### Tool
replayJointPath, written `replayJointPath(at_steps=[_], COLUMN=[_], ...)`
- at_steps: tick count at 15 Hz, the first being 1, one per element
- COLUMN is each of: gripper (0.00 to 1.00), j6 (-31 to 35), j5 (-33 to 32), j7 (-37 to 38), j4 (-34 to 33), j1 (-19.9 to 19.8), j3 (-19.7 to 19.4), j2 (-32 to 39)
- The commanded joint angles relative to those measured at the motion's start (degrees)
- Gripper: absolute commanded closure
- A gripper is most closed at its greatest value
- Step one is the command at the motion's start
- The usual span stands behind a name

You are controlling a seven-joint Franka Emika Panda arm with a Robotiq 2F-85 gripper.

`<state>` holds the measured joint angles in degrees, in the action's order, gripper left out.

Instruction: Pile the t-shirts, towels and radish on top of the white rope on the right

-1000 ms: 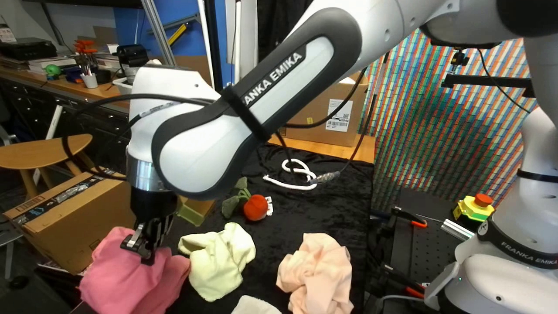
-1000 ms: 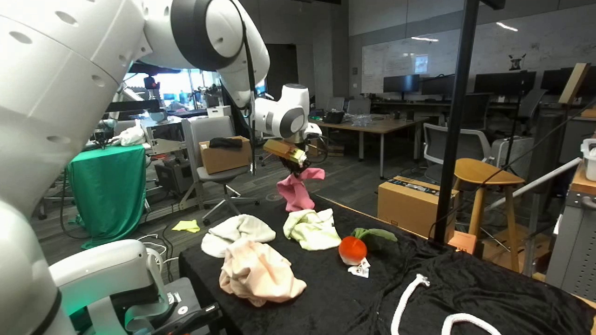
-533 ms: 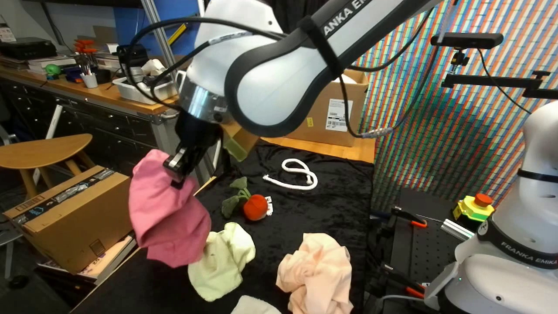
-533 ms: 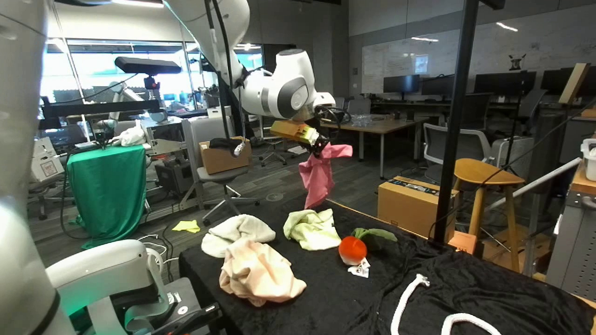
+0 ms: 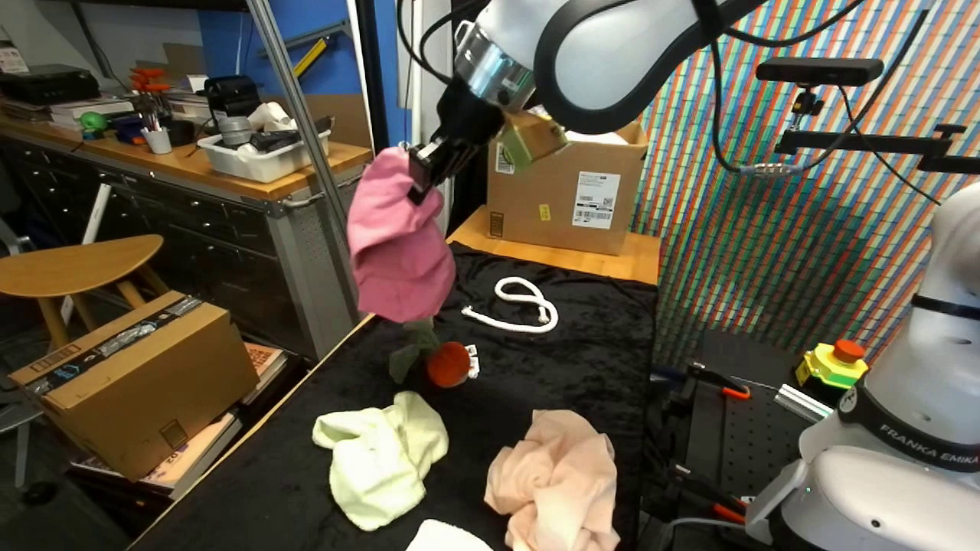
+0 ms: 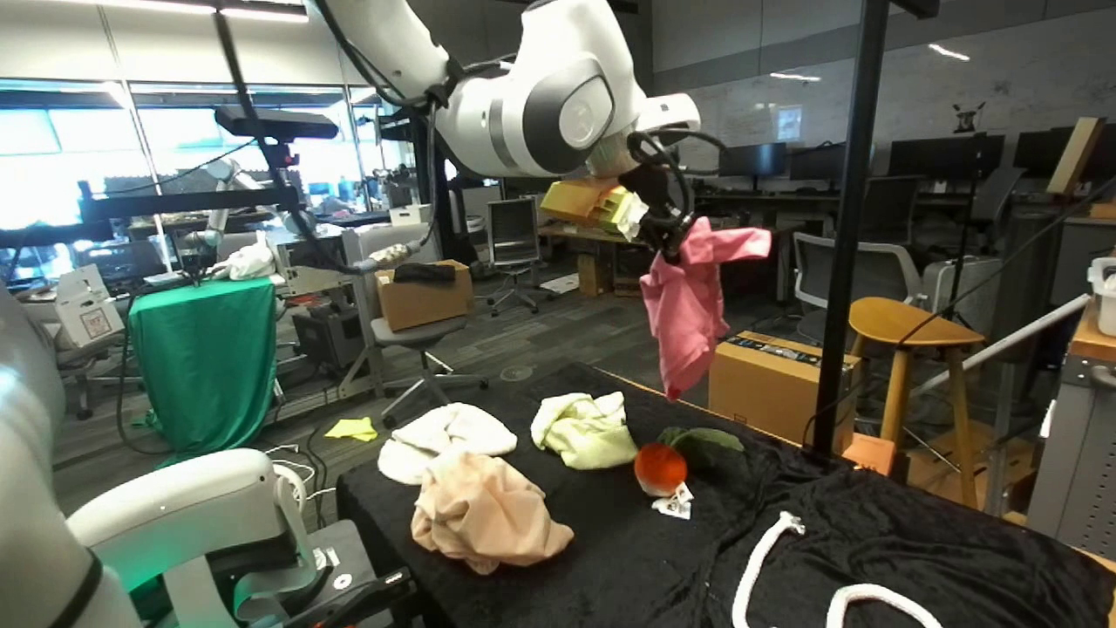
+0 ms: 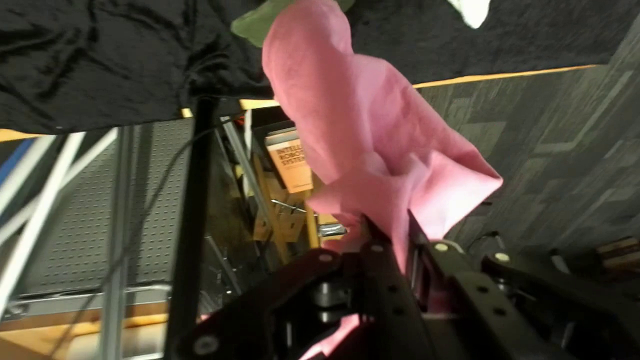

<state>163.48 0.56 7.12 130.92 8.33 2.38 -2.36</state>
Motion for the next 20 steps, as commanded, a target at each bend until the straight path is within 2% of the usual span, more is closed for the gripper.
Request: replayJointPath(at_steps=[1, 5, 8, 13, 17, 18, 19, 20], gripper=[0.95, 0.95, 0.95, 0.95, 0.95, 0.93, 0.65, 0.64], j6=[0.73, -1.51, -5.21, -10.95, -11.22, -11.25, -11.25, -11.42], j5=[-3.77, -8.13, -11.18, -15.23, -19.94, -21.15, -21.97, -22.58], j7=[2.35, 4.03, 4.52, 5.33, 9.39, 10.48, 11.52, 12.39], j4=[8.20, 10.43, 10.12, 7.46, 6.42, 6.25, 6.07, 5.83], j1=[-4.80, -10.82, -15.32, -17.13, -17.65, -17.67, -17.52, -17.31], j3=[-3.29, -4.90, -3.34, -3.07, -2.76, -2.76, -2.86, -2.99], j2=[-9.77, -12.34, -11.26, -7.84, -5.53, -5.08, -4.63, -4.23])
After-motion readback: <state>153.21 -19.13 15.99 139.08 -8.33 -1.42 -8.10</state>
